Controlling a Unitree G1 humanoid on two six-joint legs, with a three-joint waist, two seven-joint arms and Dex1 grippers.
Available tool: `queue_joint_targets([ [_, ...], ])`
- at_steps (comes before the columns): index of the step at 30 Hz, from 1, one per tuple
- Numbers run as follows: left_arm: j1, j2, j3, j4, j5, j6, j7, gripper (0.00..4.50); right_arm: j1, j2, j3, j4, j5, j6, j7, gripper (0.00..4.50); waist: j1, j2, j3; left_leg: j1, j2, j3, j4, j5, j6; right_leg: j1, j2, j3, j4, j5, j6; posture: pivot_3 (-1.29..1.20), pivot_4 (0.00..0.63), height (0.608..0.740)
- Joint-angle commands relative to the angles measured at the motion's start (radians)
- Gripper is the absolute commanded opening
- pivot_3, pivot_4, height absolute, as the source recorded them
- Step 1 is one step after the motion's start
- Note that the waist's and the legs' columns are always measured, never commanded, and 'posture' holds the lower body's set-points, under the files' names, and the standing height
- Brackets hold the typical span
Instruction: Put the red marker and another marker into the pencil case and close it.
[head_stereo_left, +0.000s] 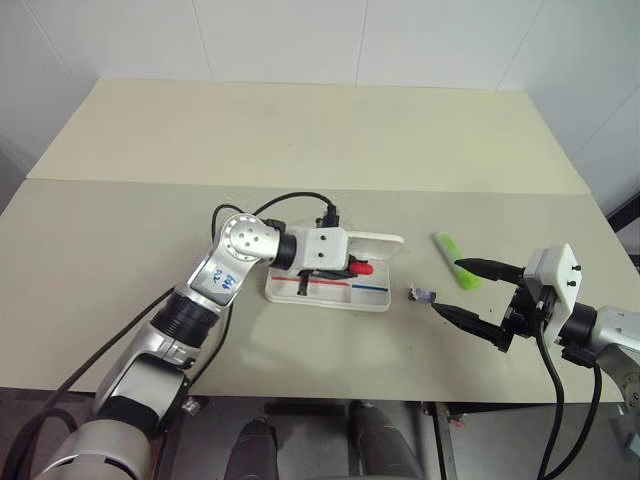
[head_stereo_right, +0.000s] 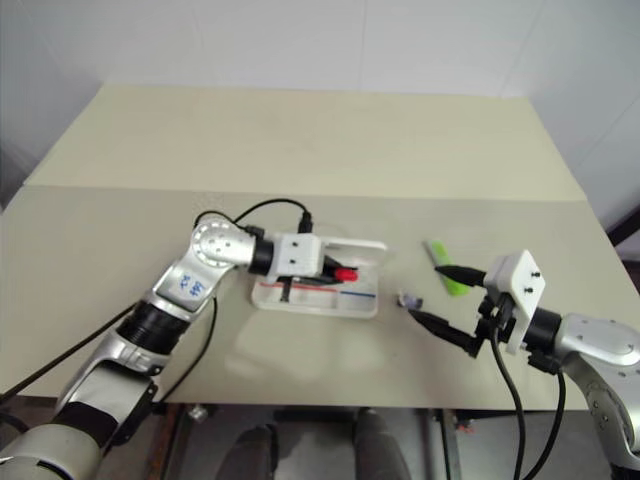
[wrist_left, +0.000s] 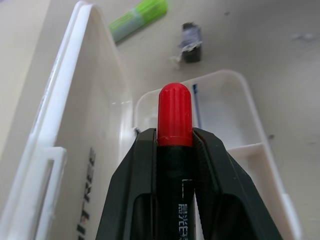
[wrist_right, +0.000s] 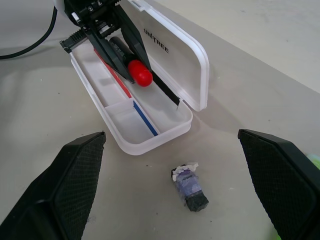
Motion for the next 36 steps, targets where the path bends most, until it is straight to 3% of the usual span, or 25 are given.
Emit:
queue_joint_targets([
  [1, 0.004, -0.014, 0.001, -0.015, 0.012, -0.035, 0.015, 0.65, -0.003, 0.001, -0.028, -0.033, 0.019, -0.008, -0.003, 4.50, 0.001, 0.000, 0.000, 0.000, 0.000, 0.000, 0.000, 0.000, 0.000, 0.000, 0.000, 0.000, 0.000, 0.000, 0.000, 0.00, 0.150, 0.740],
  [8, 0.006, -0.042, -0.007, 0.000, 0.048, -0.054, 0.050, 0.65, -0.008, 0.002, -0.022, -0.031, 0.019, -0.007, -0.005, 4.50, 0.002, 0.000, 0.000, 0.000, 0.000, 0.000, 0.000, 0.000, 0.000, 0.000, 0.000, 0.000, 0.000, 0.000, 0.000, 0.00, 0.150, 0.740],
  [13, -0.004, -0.058, -0.009, 0.038, 0.093, -0.059, 0.099, 2.32, -0.007, 0.002, -0.023, -0.031, 0.019, -0.006, -0.006, 4.50, 0.003, 0.000, 0.000, 0.000, 0.000, 0.000, 0.000, 0.000, 0.000, 0.001, 0.000, 0.000, 0.000, 0.000, 0.000, 0.00, 0.150, 0.740],
  [15, -0.007, -0.061, -0.009, 0.044, 0.099, -0.065, 0.102, 2.72, -0.005, 0.001, -0.025, -0.031, 0.019, -0.007, -0.005, 4.50, 0.003, 0.000, 0.000, 0.000, 0.000, 0.000, 0.001, 0.000, 0.000, 0.001, 0.000, 0.000, 0.000, 0.000, 0.001, 0.00, 0.150, 0.740],
  [36, 0.047, -0.052, 0.006, -0.078, 0.026, -0.003, -0.015, 2.72, -0.026, 0.000, -0.008, -0.013, 0.011, -0.003, -0.005, 4.50, 0.021, 0.000, 0.000, 0.000, 0.000, 0.000, 0.000, 0.000, 0.000, 0.001, 0.000, 0.000, -0.001, 0.000, 0.000, 0.00, 0.150, 0.740],
])
